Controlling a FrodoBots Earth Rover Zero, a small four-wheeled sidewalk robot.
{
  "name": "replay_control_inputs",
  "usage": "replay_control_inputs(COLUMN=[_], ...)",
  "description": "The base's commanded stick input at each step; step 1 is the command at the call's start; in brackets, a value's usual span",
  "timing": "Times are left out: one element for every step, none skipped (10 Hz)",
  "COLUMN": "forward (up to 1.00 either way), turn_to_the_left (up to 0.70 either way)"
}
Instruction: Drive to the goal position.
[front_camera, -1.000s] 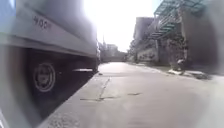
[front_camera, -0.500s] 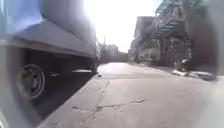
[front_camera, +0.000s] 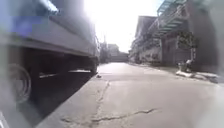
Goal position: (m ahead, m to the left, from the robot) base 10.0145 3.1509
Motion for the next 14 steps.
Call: replay_control_inputs(forward=[0.7,0.7,0.7,0.7,0.7,0.7,0.7,0.7,0.7,0.7,0.7,0.7,0.7,0.7], turn_to_the_left=[0.0,0.0,0.0,0.0,0.0,0.0,0.0,0.0,0.0,0.0,0.0,0.0,0.0,0.0])
